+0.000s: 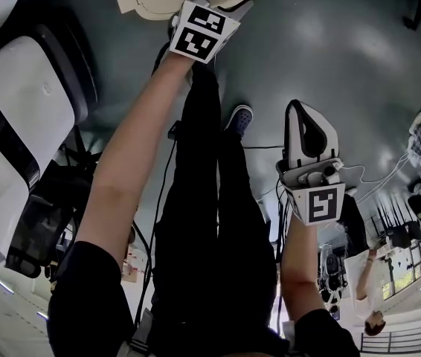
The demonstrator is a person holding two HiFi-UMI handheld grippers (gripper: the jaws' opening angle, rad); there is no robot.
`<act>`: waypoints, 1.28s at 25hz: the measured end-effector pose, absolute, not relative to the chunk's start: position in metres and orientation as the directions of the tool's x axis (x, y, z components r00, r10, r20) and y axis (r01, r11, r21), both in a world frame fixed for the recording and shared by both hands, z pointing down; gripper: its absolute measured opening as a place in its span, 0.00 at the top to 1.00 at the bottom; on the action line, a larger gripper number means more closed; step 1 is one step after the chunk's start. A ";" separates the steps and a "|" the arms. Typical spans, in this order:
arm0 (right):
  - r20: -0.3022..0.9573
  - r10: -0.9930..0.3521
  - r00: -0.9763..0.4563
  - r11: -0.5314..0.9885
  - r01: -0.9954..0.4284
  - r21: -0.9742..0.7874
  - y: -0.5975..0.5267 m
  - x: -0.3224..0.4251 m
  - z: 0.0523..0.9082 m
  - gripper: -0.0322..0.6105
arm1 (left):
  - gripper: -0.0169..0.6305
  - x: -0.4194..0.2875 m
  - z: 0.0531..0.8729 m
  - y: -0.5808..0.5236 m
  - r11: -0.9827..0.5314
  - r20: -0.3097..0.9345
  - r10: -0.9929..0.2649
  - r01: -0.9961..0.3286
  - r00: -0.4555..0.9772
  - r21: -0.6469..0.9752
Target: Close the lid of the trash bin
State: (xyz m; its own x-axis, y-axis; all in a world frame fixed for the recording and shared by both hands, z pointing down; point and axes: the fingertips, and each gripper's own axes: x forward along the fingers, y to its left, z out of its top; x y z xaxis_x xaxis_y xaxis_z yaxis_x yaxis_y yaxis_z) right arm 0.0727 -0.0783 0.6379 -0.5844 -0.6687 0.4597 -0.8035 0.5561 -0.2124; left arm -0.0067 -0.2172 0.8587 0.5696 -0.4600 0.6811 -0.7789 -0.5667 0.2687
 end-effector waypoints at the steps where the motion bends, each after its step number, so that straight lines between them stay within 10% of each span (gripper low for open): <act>1: 0.458 -0.671 -0.583 0.554 -0.805 -0.213 -0.079 0.074 0.638 0.94 | 0.54 -0.006 0.863 -0.217 -0.567 0.689 -0.451 -0.778 0.568 0.270; 32: 0.433 -0.695 -0.573 0.553 -0.812 -0.188 -0.071 0.080 0.602 0.94 | 0.53 0.002 0.814 -0.208 -0.525 0.606 -0.518 -0.783 0.604 0.333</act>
State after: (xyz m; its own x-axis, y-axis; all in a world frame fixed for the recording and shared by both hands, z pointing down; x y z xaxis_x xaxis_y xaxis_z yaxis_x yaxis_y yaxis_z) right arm 0.0798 -0.0709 0.6024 -0.5733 -0.6954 0.4332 -0.8120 0.5527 -0.1875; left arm 0.0019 -0.2078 0.8144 0.6042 -0.5177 0.6057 -0.7834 -0.5250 0.3327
